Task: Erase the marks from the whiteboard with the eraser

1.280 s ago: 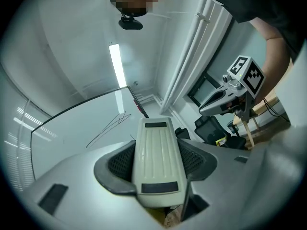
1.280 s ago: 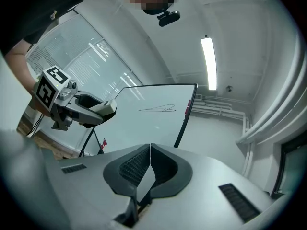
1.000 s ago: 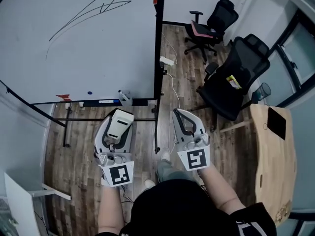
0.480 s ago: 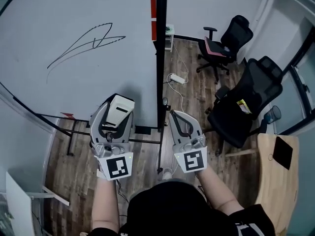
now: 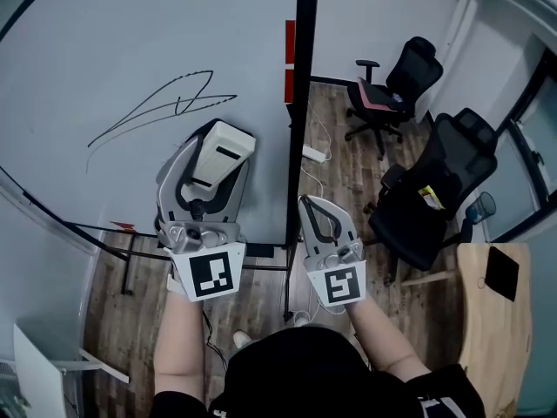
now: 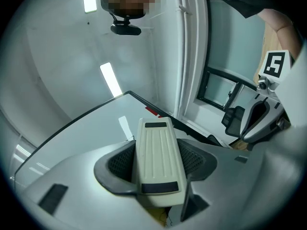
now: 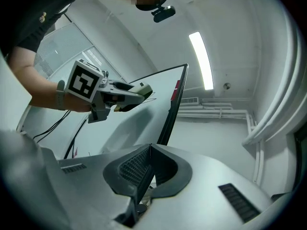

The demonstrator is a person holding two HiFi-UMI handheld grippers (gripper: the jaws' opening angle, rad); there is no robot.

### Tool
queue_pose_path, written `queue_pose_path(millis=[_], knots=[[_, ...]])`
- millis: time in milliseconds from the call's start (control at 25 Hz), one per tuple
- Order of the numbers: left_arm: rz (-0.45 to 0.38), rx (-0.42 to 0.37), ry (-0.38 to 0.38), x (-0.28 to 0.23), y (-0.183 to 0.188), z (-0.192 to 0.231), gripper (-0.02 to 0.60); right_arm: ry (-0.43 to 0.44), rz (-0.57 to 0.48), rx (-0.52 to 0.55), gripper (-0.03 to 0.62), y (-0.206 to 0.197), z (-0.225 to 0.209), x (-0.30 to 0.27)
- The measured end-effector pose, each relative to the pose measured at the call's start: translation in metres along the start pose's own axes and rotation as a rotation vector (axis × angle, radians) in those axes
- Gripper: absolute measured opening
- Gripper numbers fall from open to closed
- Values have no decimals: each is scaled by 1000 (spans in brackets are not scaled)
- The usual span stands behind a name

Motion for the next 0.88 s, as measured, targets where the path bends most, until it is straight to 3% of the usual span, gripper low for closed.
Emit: queue_pose_path(millis=[160,320,560,880], knots=[[-49,-22,-36,-18,-1,17,267,-62,1,-5,29,6,7,-1],[-106,9,-65,-27,-10,19,267,-109,34,18,29,6,12,0],[-104,-5,-142,-43,-24,8,267,-165,55,40,29,5,16,3],[-145,-7,-160,-48,-23,17,267,-216,55,48,29,8,17,0]])
Point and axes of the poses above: the fingertips, and each gripper's own axes: x backward along the fingers, z to its left, y out of its top, the point moved 4 cm from there along x, backward along the fingers, and after that the axes turned 2 degrees about -x, right-handed, at the moved point
